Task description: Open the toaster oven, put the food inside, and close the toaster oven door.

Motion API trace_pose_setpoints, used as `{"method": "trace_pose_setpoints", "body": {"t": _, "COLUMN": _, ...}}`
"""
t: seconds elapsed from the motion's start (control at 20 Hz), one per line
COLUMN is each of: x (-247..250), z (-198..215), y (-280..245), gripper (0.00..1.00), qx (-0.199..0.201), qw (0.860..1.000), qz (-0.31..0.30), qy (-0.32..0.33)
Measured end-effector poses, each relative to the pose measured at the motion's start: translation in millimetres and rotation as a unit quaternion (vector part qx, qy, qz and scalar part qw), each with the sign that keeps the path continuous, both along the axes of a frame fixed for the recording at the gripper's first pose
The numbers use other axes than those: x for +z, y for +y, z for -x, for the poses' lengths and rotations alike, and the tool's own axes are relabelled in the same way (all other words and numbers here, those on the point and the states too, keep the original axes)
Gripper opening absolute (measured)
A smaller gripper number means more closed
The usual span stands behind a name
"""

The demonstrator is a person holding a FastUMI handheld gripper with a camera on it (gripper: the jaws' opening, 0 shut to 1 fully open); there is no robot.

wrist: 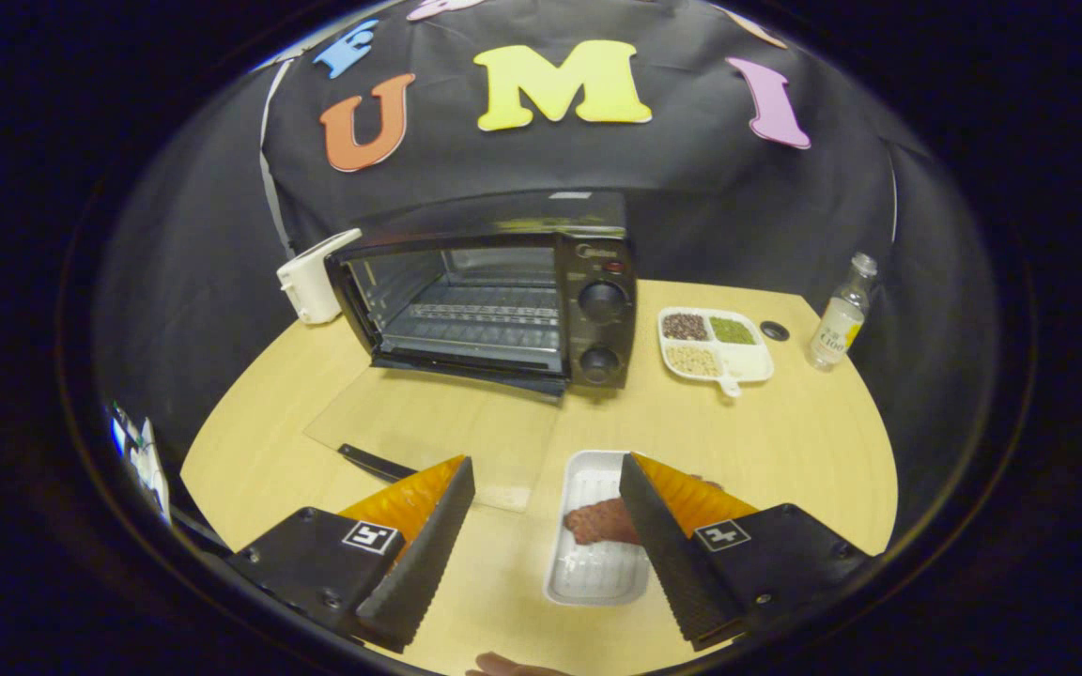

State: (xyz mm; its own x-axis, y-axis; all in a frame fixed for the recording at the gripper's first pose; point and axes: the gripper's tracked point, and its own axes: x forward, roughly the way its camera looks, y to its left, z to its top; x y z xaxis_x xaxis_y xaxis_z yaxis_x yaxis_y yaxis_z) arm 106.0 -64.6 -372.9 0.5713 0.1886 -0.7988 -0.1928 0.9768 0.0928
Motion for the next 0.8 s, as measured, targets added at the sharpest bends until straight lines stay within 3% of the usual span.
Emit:
{"method": "trace_pose_setpoints", "body": {"t": 0.15, "x": -2, "z": -5, "y": -37, "gripper": 0.97, "qx": 0.0, "qw": 1.0, "qz": 0.001, "qy": 0.013}}
{"method": "trace_pose_setpoints", "body": {"t": 0.35, "x": -18, "z": -7, "y": -74, "gripper": 0.95, "qx": -0.015, "qw": 0.997, "qz": -0.041, "qy": 0.058}}
{"method": "trace_pose_setpoints", "body": {"t": 0.55, "x": -40, "z": -1, "y": -94, "gripper": 0.8, "qx": -0.031, "qw": 0.988, "qz": -0.106, "qy": 0.11}}
{"method": "trace_pose_setpoints", "body": {"t": 0.6, "x": -40, "z": 3, "y": -91, "gripper": 0.68, "qx": -0.029, "qw": 0.984, "qz": -0.132, "qy": 0.119}}
{"method": "trace_pose_setpoints", "body": {"t": 0.65, "x": -40, "z": 4, "y": -89, "gripper": 0.63, "qx": -0.023, "qw": 0.98, "qz": -0.152, "qy": 0.123}}
{"method": "trace_pose_setpoints", "body": {"t": 0.8, "x": -26, "z": 13, "y": -70, "gripper": 0.21, "qx": -0.009, "qw": 0.967, "qz": -0.217, "qy": 0.136}}
